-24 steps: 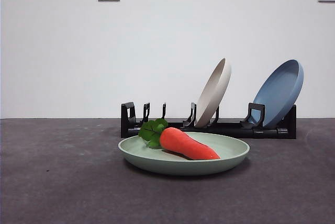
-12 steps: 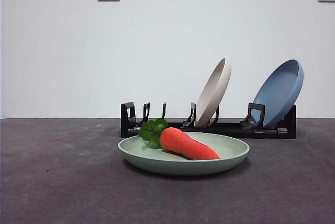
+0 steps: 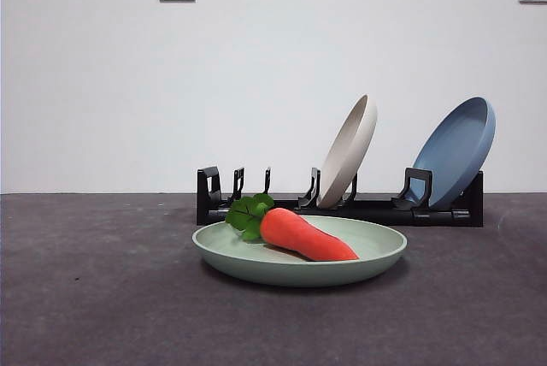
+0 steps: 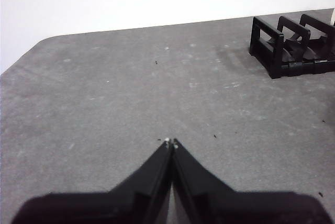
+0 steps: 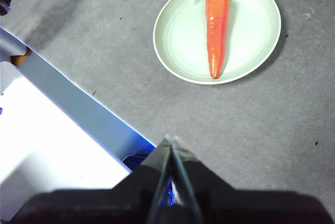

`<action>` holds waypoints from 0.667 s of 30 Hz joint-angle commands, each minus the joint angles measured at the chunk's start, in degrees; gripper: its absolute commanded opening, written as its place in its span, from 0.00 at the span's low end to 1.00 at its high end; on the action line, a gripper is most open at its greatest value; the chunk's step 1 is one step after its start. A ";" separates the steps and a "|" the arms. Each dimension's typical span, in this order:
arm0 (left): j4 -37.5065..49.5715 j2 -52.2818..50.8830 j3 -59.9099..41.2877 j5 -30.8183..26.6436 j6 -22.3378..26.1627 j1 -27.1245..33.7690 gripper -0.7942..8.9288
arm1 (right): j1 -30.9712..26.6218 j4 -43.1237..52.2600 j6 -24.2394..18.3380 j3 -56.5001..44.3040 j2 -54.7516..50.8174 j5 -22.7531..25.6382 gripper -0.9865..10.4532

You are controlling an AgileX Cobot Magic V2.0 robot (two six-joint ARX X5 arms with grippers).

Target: Take the green plate from the plate rack,put the plate on the table,take the carrot from the table,put the carrot in the plate

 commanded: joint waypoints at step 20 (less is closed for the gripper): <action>0.13 -0.13 -0.72 -0.15 -0.31 0.13 0.08 | -17.53 29.18 -5.27 -7.91 -9.18 -7.87 0.09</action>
